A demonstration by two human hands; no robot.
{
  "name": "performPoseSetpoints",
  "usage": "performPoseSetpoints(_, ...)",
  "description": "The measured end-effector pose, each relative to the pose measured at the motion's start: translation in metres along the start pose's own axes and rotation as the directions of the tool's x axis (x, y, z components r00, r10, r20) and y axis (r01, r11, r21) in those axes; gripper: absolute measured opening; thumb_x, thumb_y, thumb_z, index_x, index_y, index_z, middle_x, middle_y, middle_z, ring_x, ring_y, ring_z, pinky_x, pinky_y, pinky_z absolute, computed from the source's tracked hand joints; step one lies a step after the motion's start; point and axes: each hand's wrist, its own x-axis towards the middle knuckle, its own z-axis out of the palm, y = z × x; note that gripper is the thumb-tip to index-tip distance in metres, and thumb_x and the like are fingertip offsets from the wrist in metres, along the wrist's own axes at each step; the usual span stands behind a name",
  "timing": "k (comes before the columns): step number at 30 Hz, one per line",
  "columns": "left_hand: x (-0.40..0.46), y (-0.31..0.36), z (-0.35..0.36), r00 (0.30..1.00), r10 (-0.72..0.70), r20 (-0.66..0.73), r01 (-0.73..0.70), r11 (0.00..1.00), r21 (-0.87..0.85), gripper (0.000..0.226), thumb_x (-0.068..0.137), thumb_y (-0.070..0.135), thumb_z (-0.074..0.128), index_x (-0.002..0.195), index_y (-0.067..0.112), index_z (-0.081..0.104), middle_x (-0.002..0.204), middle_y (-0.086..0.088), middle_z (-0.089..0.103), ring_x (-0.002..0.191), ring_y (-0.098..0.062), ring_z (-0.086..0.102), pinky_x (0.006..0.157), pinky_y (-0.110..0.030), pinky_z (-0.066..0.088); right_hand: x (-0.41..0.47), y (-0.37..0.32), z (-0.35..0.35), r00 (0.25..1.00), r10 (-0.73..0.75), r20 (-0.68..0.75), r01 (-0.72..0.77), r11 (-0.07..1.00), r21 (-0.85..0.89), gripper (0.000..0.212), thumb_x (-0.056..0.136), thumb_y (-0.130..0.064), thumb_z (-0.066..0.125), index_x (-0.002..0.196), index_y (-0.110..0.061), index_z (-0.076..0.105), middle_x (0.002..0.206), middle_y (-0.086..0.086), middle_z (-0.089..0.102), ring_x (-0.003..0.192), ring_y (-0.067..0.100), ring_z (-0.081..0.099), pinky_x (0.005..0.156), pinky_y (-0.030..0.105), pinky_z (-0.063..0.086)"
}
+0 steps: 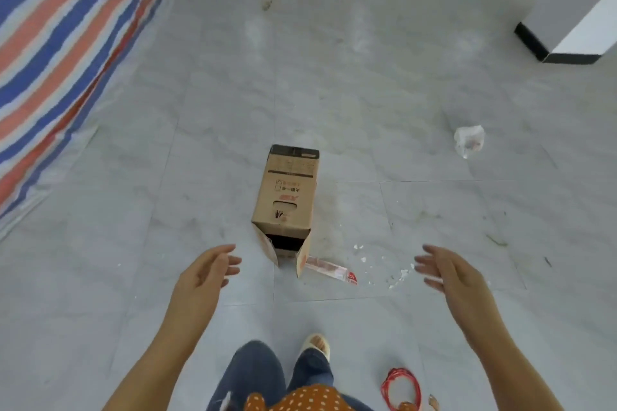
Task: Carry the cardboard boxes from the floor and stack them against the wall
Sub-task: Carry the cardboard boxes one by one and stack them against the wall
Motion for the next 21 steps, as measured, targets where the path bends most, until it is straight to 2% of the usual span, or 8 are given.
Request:
performPoseSetpoints(4, 0.042, 0.0, 0.032, 0.996, -0.085, 0.017, 0.086, 0.996, -0.007, 0.023, 0.1, 0.025, 0.041, 0.099, 0.034, 0.062, 0.095, 0.008, 0.069, 0.091, -0.01, 0.066, 0.075, -0.02, 0.049, 0.082, -0.039, 0.013, 0.995, -0.067, 0.074, 0.07, 0.997, -0.042, 0.025, 0.1, -0.023, 0.041, 0.104, -0.029, 0.065, 0.094, -0.007, 0.073, 0.087, 0.005, 0.069, 0.077, 0.022, 0.057)
performPoseSetpoints(7, 0.082, -0.007, 0.046, 0.984, -0.175, 0.015, 0.175, 0.985, 0.014, 0.022, 0.101, 0.026, 0.04, 0.097, 0.037, 0.059, 0.097, 0.012, 0.066, 0.092, -0.008, 0.064, 0.073, -0.019, 0.049, 0.132, -0.059, 0.042, 0.989, -0.069, 0.134, 0.08, 0.993, -0.082, 0.024, 0.1, -0.024, 0.041, 0.105, -0.028, 0.064, 0.096, -0.006, 0.072, 0.088, 0.004, 0.068, 0.078, 0.026, 0.054)
performPoseSetpoints(11, 0.141, -0.014, 0.049, 0.952, -0.306, -0.026, 0.304, 0.951, -0.059, 0.02, 0.101, 0.028, 0.04, 0.102, 0.031, 0.06, 0.098, 0.008, 0.066, 0.093, -0.009, 0.063, 0.074, -0.02, 0.048, 0.187, -0.077, 0.088, 0.965, -0.056, 0.255, 0.102, 0.98, -0.172, 0.024, 0.101, -0.024, 0.039, 0.11, -0.027, 0.061, 0.101, -0.006, 0.069, 0.093, 0.008, 0.067, 0.084, 0.027, 0.05)
performPoseSetpoints(14, 0.181, -0.011, 0.05, 0.916, -0.397, -0.057, 0.387, 0.912, -0.134, 0.019, 0.101, 0.028, 0.04, 0.103, 0.028, 0.06, 0.099, 0.005, 0.066, 0.093, -0.012, 0.063, 0.073, -0.022, 0.048, 0.227, -0.095, 0.116, 0.922, -0.047, 0.384, 0.17, 0.94, -0.295, 0.024, 0.102, -0.028, 0.035, 0.114, -0.029, 0.056, 0.104, -0.008, 0.065, 0.095, 0.006, 0.063, 0.085, 0.023, 0.048)
performPoseSetpoints(17, 0.209, -0.01, 0.055, 0.878, -0.472, -0.076, 0.453, 0.873, -0.18, 0.018, 0.1, 0.027, 0.042, 0.1, 0.028, 0.06, 0.099, 0.003, 0.066, 0.092, -0.013, 0.063, 0.074, -0.023, 0.048, 0.264, -0.109, 0.14, 0.891, 0.015, 0.454, 0.172, 0.914, -0.368, 0.025, 0.102, -0.029, 0.034, 0.116, -0.028, 0.055, 0.106, -0.007, 0.063, 0.097, 0.008, 0.062, 0.089, 0.025, 0.048)
performPoseSetpoints(21, 0.24, -0.017, 0.068, 0.825, -0.547, -0.142, 0.507, 0.827, -0.242, 0.018, 0.101, 0.029, 0.041, 0.104, 0.027, 0.058, 0.1, 0.004, 0.065, 0.092, -0.012, 0.062, 0.072, -0.021, 0.046, 0.325, -0.119, 0.175, 0.816, 0.066, 0.574, 0.23, 0.874, -0.427, 0.023, 0.102, -0.027, 0.036, 0.113, -0.029, 0.056, 0.101, -0.011, 0.064, 0.093, 0.005, 0.063, 0.081, 0.017, 0.048)
